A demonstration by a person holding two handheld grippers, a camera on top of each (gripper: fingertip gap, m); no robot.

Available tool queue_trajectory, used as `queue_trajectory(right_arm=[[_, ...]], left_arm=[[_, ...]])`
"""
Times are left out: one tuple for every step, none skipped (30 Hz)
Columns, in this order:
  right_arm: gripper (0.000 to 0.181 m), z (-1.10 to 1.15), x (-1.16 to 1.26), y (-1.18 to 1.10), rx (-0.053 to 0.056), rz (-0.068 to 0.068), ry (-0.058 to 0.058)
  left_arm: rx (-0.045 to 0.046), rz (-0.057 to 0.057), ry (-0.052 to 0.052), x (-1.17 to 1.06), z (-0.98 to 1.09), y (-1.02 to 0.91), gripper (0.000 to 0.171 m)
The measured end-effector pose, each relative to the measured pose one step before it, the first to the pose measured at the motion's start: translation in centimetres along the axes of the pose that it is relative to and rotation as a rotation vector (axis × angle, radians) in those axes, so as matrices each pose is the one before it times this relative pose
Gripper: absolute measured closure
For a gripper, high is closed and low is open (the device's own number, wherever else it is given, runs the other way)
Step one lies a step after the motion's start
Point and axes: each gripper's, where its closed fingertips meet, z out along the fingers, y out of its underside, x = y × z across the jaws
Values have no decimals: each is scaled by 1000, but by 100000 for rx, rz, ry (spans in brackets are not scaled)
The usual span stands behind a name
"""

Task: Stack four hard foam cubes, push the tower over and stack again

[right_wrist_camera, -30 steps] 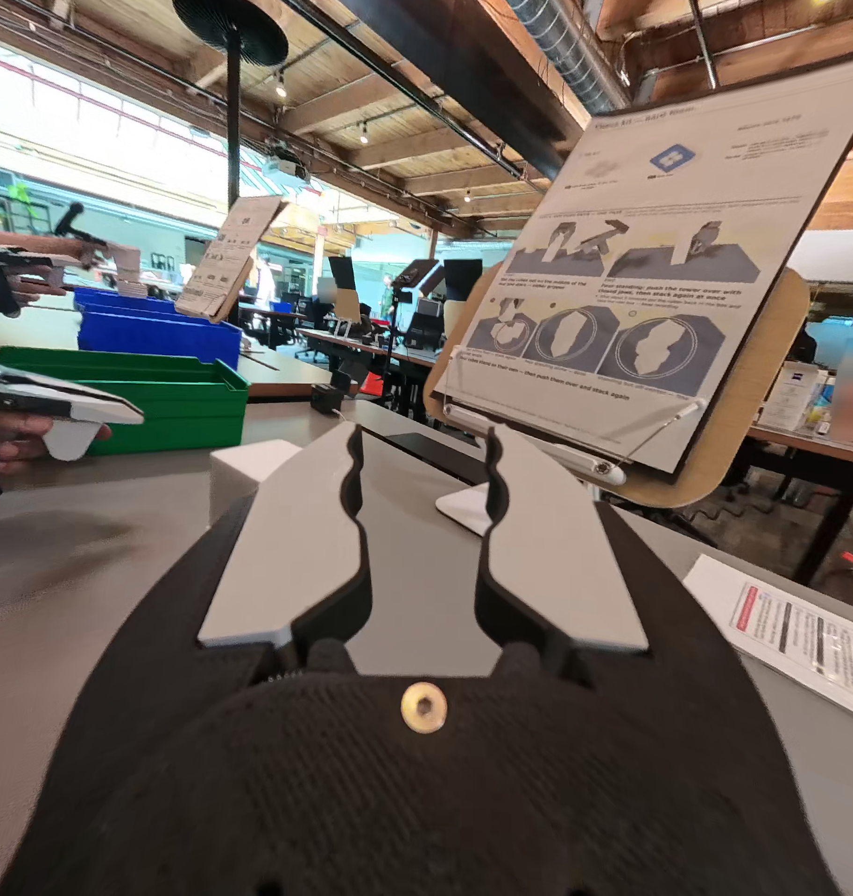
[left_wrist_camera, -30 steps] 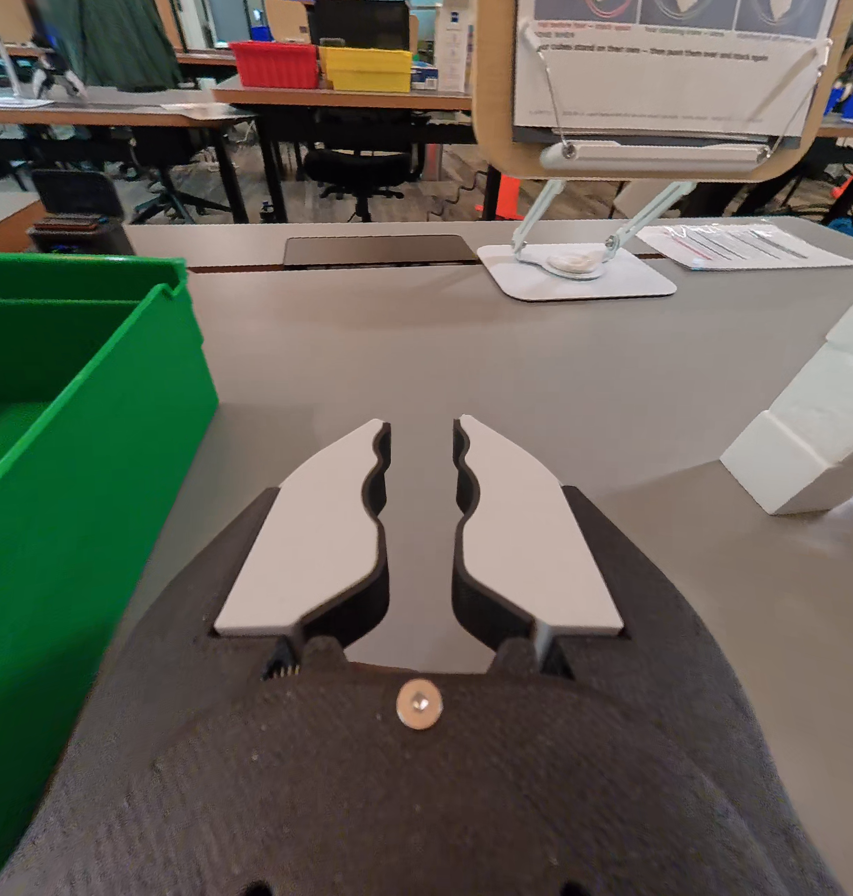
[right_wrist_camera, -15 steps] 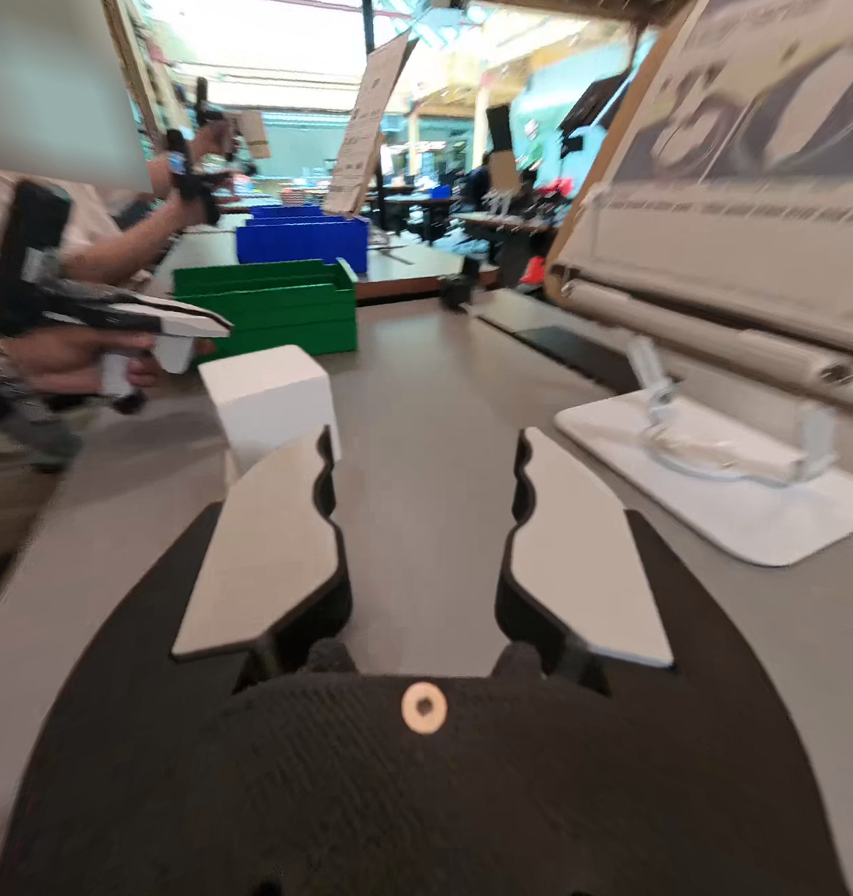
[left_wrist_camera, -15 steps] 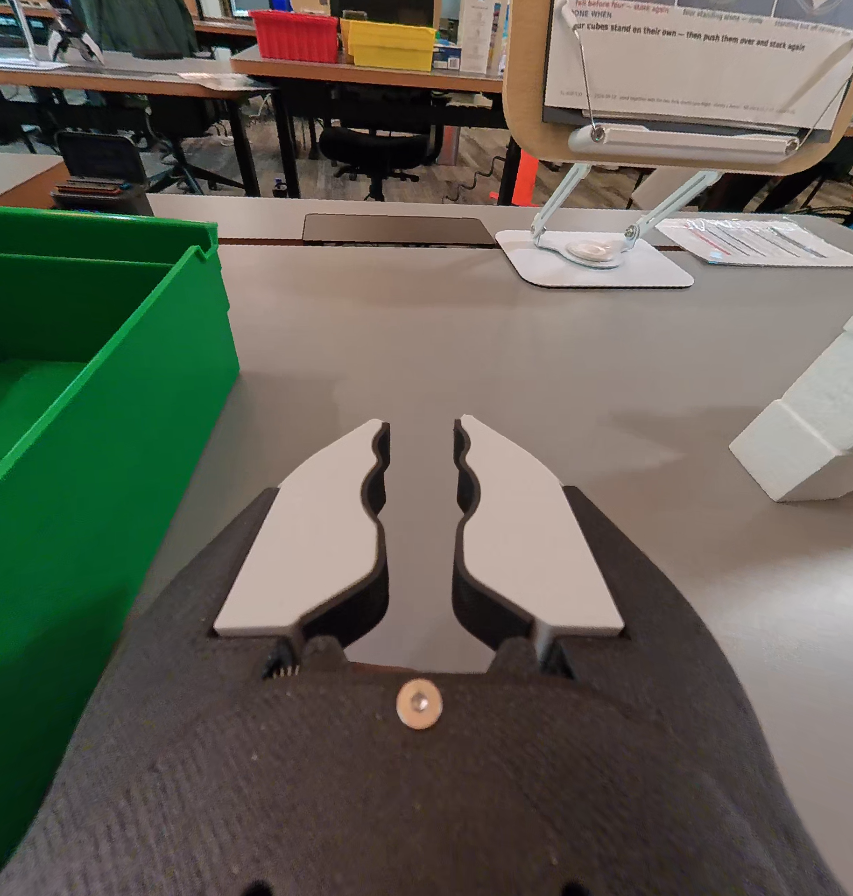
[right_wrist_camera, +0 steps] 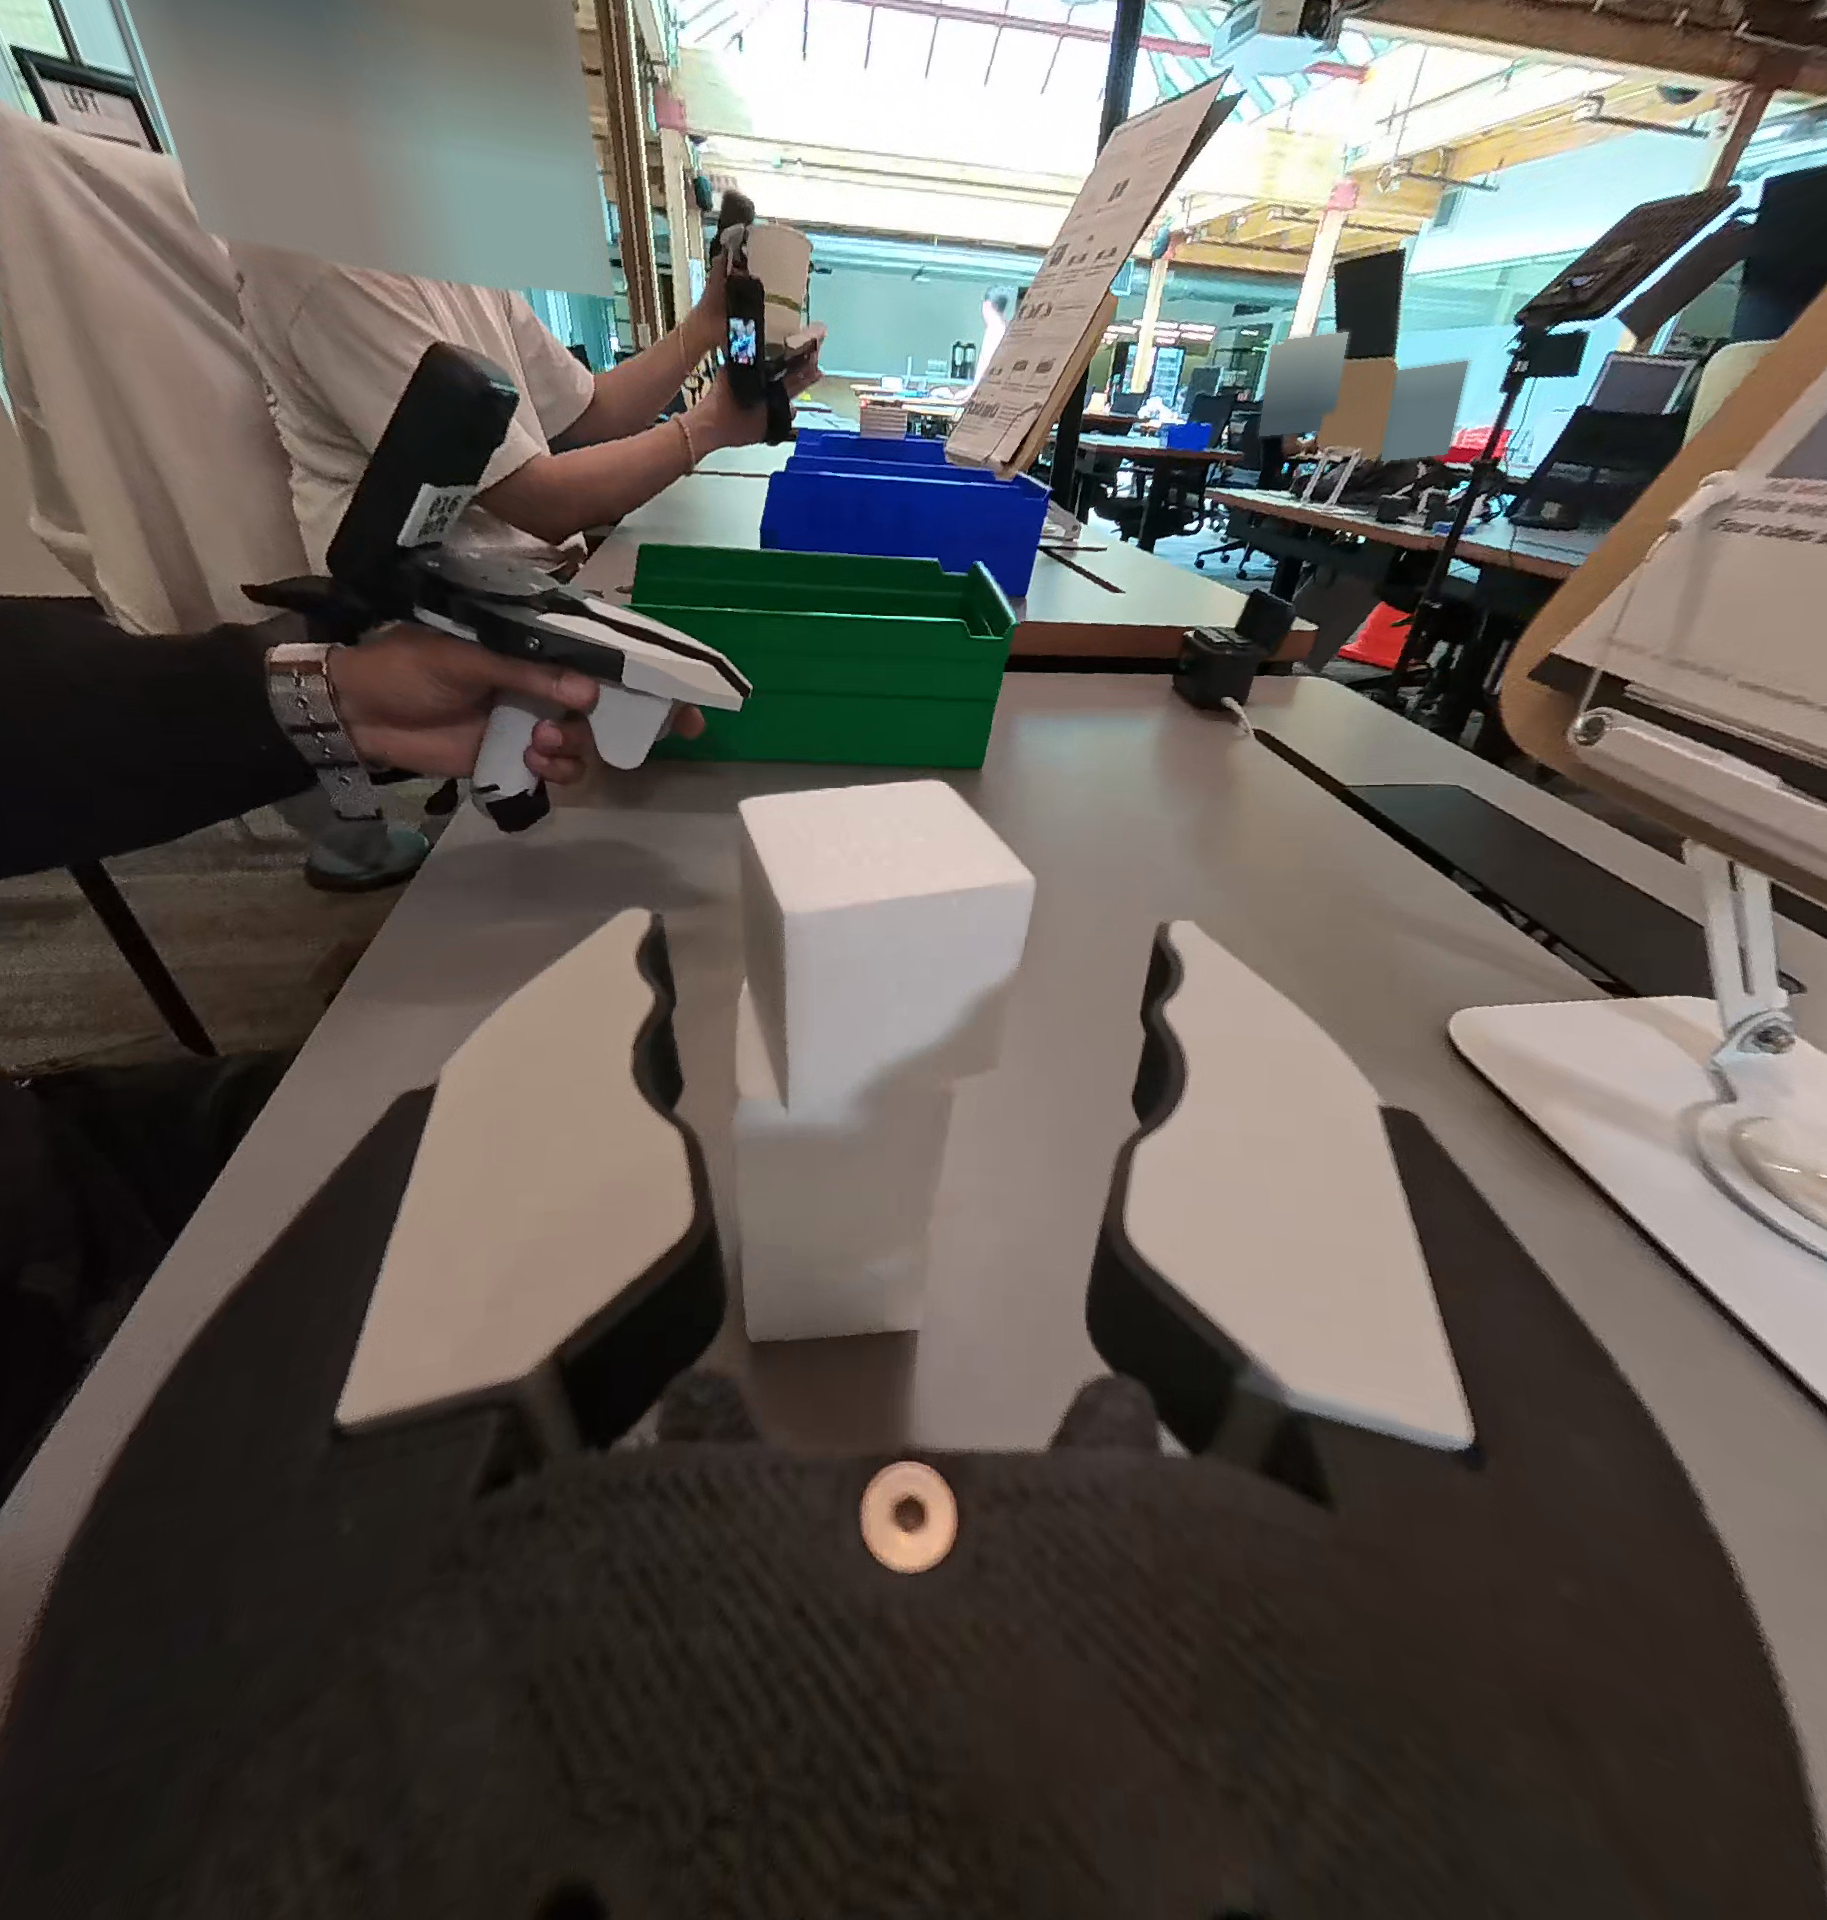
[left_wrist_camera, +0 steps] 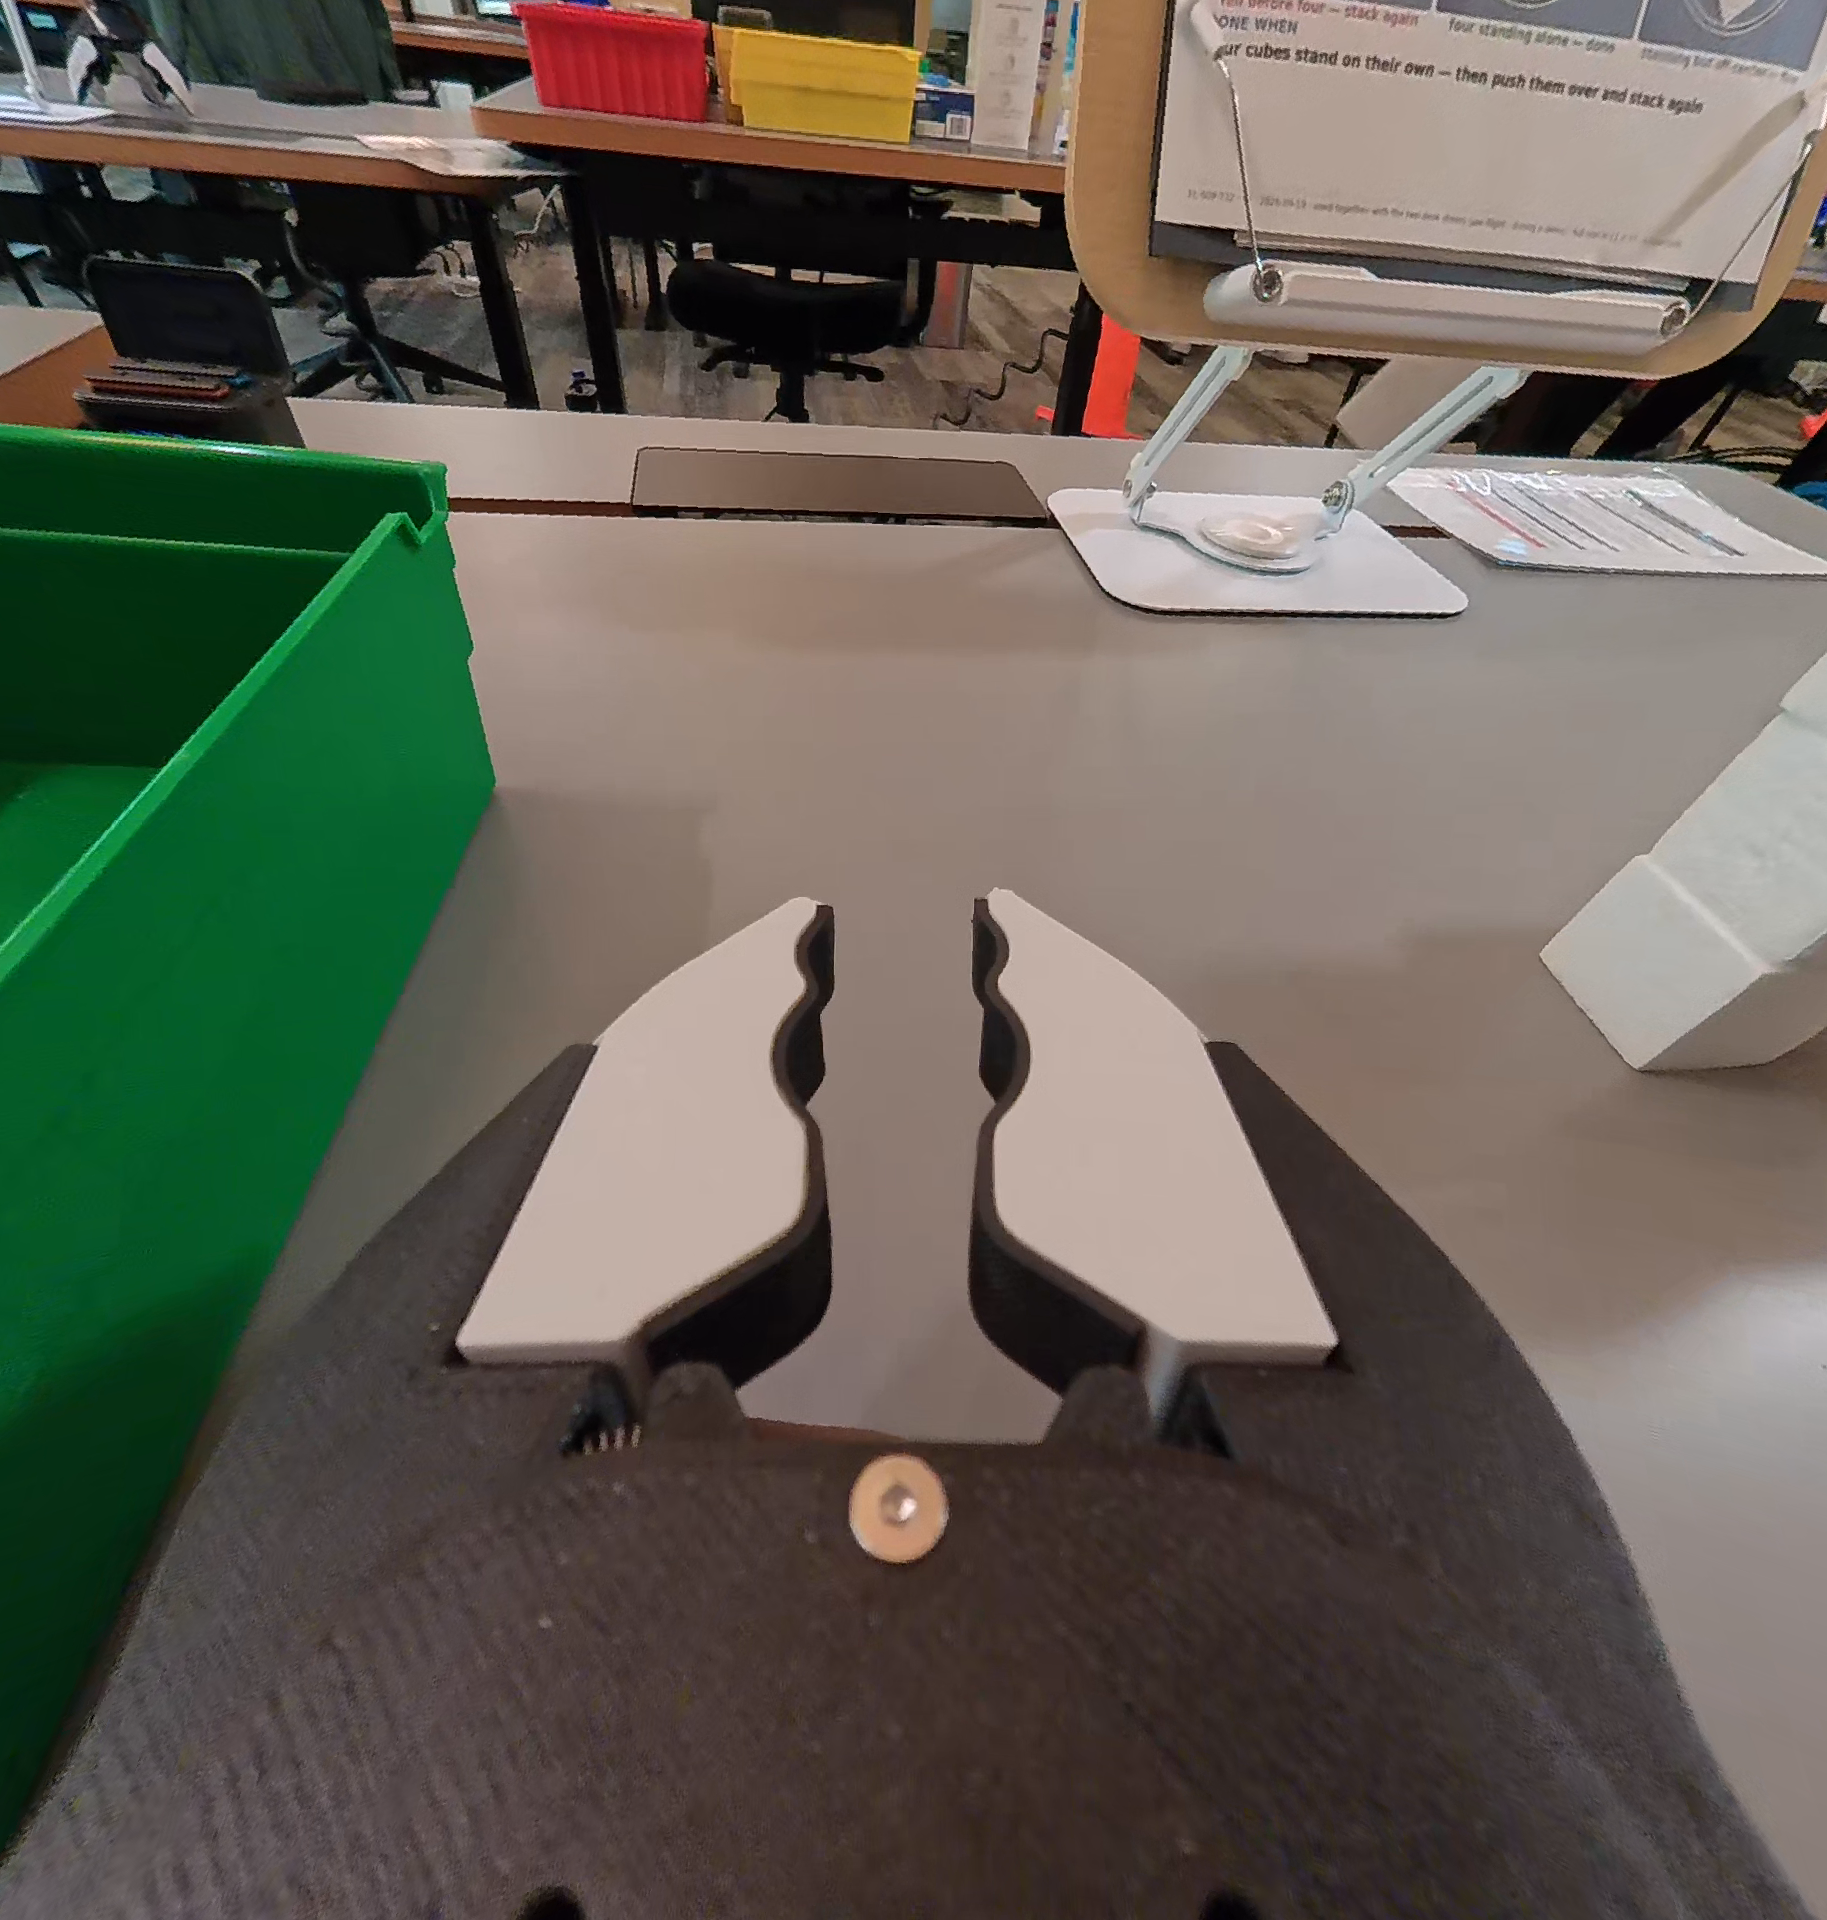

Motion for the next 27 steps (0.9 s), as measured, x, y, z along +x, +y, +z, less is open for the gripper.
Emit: queue_trajectory(right_arm=[[95, 159, -21, 178, -1036, -1050, 261], [96, 164, -15, 190, -895, -829, 116], [97, 154, -1, 167, -608, -353, 13], [98, 162, 0, 123, -247, 9, -63], [98, 151, -42, 77, -29, 181, -450], [99, 150, -53, 73, -66, 237, -588], [99, 146, -49, 34, -9, 55, -542], [100, 159, -67, 16, 114, -138, -623], [101, 161, -86, 33, 53, -208, -708], [102, 173, -103, 73, -112, -234, -883], [103, 172, -161, 117, -475, -293, -1238], [106, 178, -203, 161, -683, -173, -1465], [107, 170, -176, 133, -629, -16, -1151], [108, 140, -114, 139, -686, -224, -621], [110, 96, -84, 106, -677, -685, -276], [113, 49, -50, 60, -470, -1028, 73], [117, -12, -35, -4, 5, -1071, 228], [122, -46, -39, -83, 456, -826, 43], [124, -49, -7, -125, 592, -403, 154], [124, -41, 70, -116, 490, 155, 520], [124, -35, 61, -115, 499, 313, 383], [124, -41, 57, -131, 643, 350, 262], [124, -42, 52, -159, 749, 355, 441], [124, -44, 44, -182, 820, 150, 483], [124, -73, 77, -218, 941, 92, 848], [124, -91, 124, -221, 1023, 43, 1290], [124, -103, 192, -237, 1147, -12, 1724]], left_arm=[[-73, -161, 107, 6, 22, 11, 145], [-161, -139, 124, 12, 30, 29, 145], [-198, -113, 117, 18, 33, 43, 145], [-210, -95, 72, 21, 33, 35, 145], [-205, -54, 94, 21, 34, 34, 145], [-206, 16, 139, 47, 22, 40, 145], [-191, 135, 77, 44, 14, 31, 145], [-169, 222, -8, 26, 16, 28, 145], [-168, 240, -13, 37, 10, 31, 145], [-193, 181, 14, 32, 14, 31, 145], [-203, 146, 17, 25, 13, 42, 145], [-212, 142, -41, 15, 19, 31, 145], [-184, 182, -51, 8, -1, 33, 145], [-128, 170, -65, -12, -3, 26, 145], [-56, 83, -88, -17, -4, 7, 145], [-51, -43, -23, -16, 14, 10, 145], [-74, -159, 5, -27, 18, 20, 145], [-122, -241, 35, -20, 21, 14, 145], [-129, -237, 29, -19, 14, 27, 145], [-112, -150, 41, -10, 6, 18, 145], [-36, -38, -1, -7, -6, 5, 145], [12, 70, -45, -4, -20, -5, 145], [-25, 107, -70, -4, -8, 6, 145], [-82, 72, -38, -10, -6, 11, 145], [-116, 18, 6, -4, 1, 12, 145], [-126, 16, -40, -10, 3, 23, 145], [-106, 27, -95, -15, -5, 23, 145]])
